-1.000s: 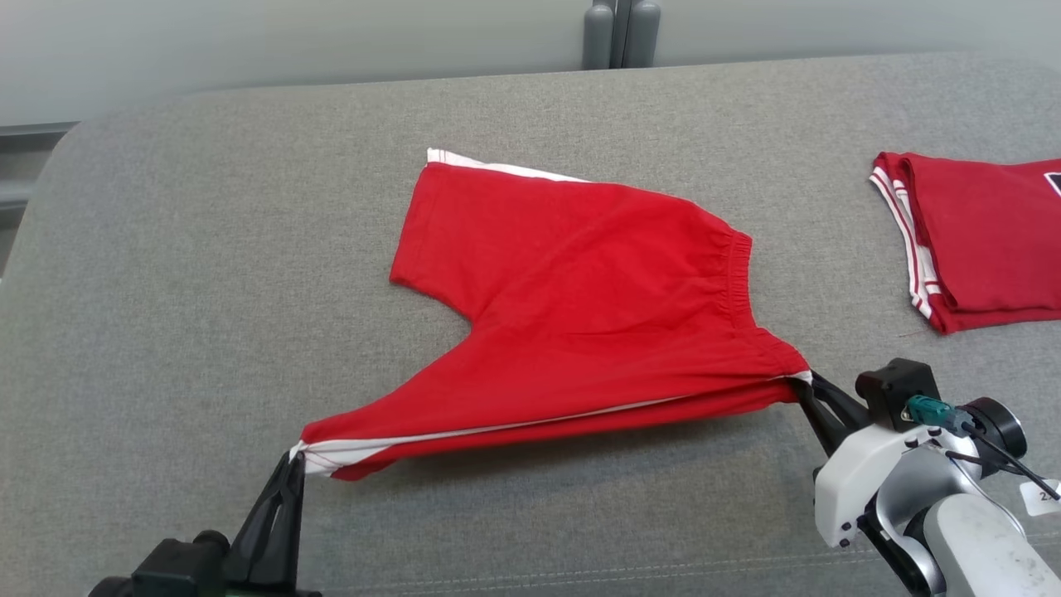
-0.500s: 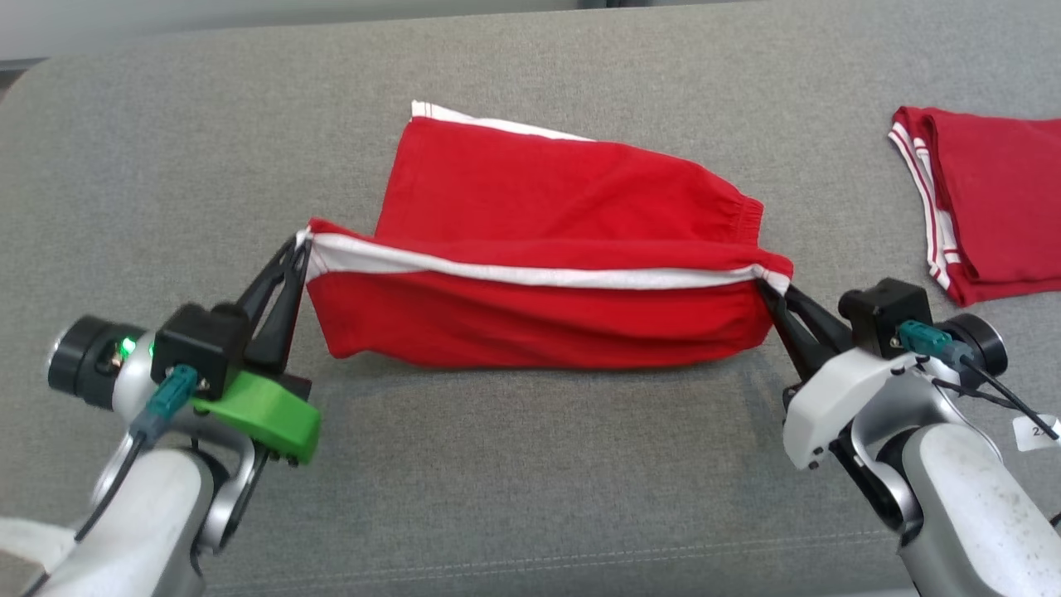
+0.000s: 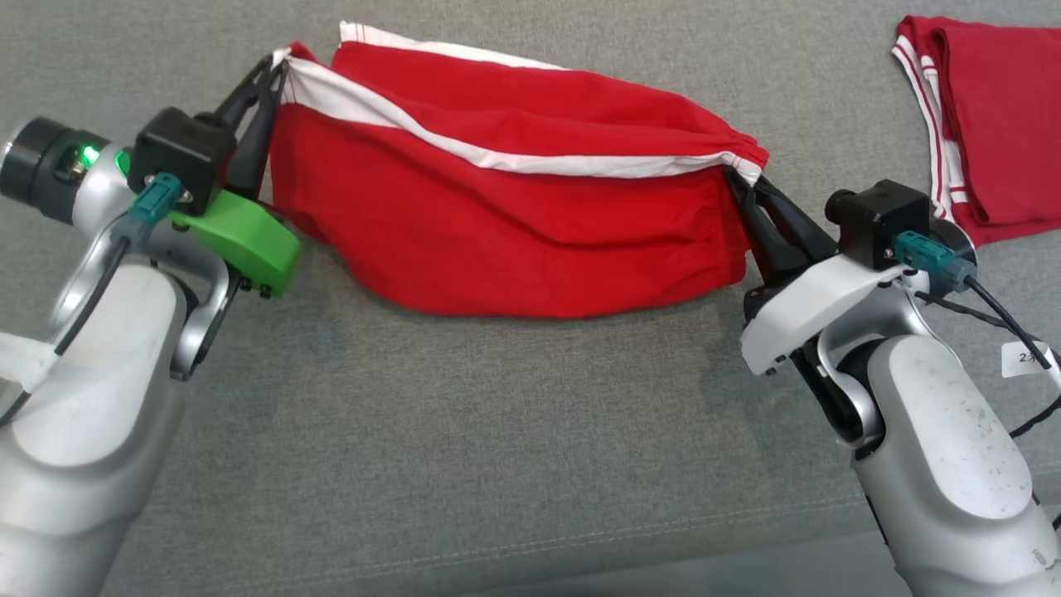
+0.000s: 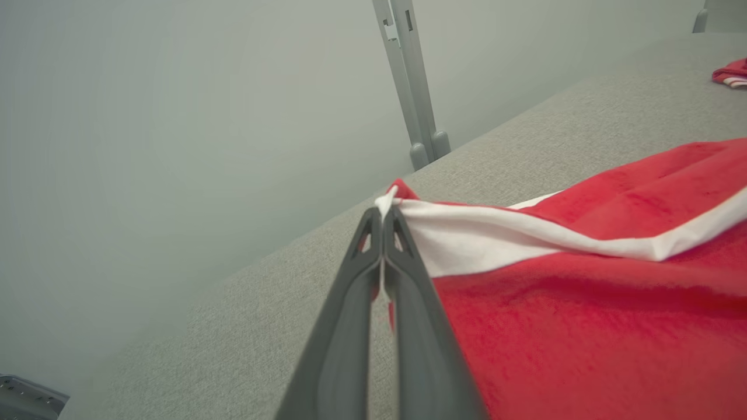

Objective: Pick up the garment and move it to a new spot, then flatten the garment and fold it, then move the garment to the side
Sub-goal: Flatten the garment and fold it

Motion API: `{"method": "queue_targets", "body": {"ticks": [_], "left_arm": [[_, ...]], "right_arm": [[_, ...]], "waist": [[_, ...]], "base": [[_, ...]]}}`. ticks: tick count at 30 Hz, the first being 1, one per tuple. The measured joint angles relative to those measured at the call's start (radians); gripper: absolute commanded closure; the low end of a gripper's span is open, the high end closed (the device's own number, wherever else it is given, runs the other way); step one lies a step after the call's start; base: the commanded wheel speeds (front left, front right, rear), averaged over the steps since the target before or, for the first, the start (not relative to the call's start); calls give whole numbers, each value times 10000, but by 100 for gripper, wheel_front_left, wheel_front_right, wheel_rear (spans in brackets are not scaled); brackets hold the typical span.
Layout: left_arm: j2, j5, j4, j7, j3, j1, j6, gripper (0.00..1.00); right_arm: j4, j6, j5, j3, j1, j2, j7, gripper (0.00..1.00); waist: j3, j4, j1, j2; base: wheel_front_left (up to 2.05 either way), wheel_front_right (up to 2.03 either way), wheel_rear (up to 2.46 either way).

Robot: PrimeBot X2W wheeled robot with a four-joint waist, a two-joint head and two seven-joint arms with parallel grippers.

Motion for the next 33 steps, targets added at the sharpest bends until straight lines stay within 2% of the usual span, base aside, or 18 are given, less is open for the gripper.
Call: {"method": "queue_targets", "body": {"ticks": [11, 27, 28, 29, 33], "left_arm": [[-219, 245, 1515, 21, -171, -1641, -230, 100], [-453, 619, 3296, 414, -581, -3458, -462, 100], [-477, 619, 3402, 414, -589, -3500, -456, 54], [-514, 602, 3494, 414, -581, -3537, -439, 0], [-608, 566, 3787, 105, -583, -3618, -345, 0]], "right_arm": [[660, 0, -144, -353, -817, 746, -779, 100], [2050, 0, -100, -305, -2144, 1135, -1375, 100], [2142, 0, -100, -291, -2192, 1147, -1377, 61], [2245, 2, -33, -307, -2233, 1158, -1356, 0], [2523, 0, 6, -374, -2343, 1189, -1381, 0]], "waist": [[842, -643, 0, 0], [1851, -1182, 1, 0], [1887, -1189, 1, 0], [1916, -1191, 1, 0], [1923, -1120, 1, 0]], "base": [[0, 0, 0], [0, 0, 0], [0, 0, 0], [0, 0, 0], [0, 0, 0]]}}
